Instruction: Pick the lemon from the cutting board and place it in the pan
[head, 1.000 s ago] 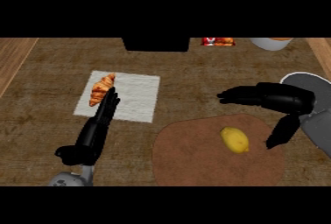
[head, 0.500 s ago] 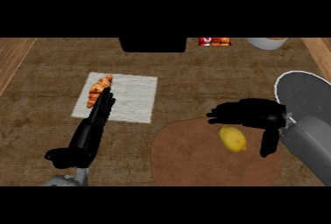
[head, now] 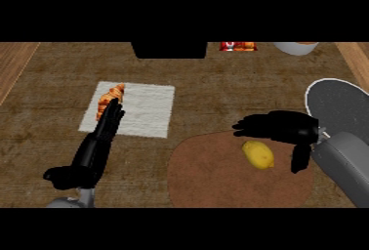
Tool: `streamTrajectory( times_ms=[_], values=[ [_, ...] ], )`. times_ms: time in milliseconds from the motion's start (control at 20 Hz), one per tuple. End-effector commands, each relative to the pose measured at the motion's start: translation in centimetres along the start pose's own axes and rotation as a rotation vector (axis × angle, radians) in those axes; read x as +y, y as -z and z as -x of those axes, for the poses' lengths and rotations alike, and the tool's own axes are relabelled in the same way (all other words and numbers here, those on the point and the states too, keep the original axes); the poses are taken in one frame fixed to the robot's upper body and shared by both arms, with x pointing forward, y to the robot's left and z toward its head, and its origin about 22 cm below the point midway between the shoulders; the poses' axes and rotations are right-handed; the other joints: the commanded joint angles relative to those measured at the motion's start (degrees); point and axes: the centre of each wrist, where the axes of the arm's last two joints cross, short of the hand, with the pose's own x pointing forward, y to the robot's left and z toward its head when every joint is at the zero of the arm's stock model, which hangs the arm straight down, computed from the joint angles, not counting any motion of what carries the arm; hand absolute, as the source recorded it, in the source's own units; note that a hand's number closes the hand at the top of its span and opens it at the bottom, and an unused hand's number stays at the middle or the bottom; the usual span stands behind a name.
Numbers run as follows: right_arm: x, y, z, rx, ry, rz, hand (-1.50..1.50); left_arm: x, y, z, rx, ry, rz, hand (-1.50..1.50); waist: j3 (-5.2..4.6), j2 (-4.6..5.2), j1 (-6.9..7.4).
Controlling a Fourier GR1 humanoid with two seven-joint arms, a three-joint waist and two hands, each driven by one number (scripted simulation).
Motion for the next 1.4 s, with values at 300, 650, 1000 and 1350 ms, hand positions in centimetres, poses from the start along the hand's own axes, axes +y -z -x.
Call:
streamTrajectory(
  times_ms=[300, 650, 1000, 1350],
  values=[
    [1.5, 3.9, 0.9, -0.028, 0.062, -0.02, -1.5, -1.3, -0.4, 0.8, -0.011, -0.012, 0.012, 0.0, 0.01, 0.08, 0.26],
    [4.4, 5.0, 0.8, 0.019, 0.048, -0.072, -1.5, -1.3, 0.9, -1.5, -0.003, -0.019, 0.006, 0.0, 0.02, 0.0, 0.12],
    [5.3, 7.5, 1.2, -0.063, -0.118, -0.126, 1.5, 0.5, 0.7, -0.1, -0.02, -0.012, 0.018, 0.0, 0.03, 0.2, 0.58],
    [4.6, 4.9, 3.0, -0.077, -0.135, -0.025, 1.5, -0.8, -0.3, 1.5, -0.004, -0.002, -0.003, 0.0, 0.01, 0.1, 0.21]
  ],
)
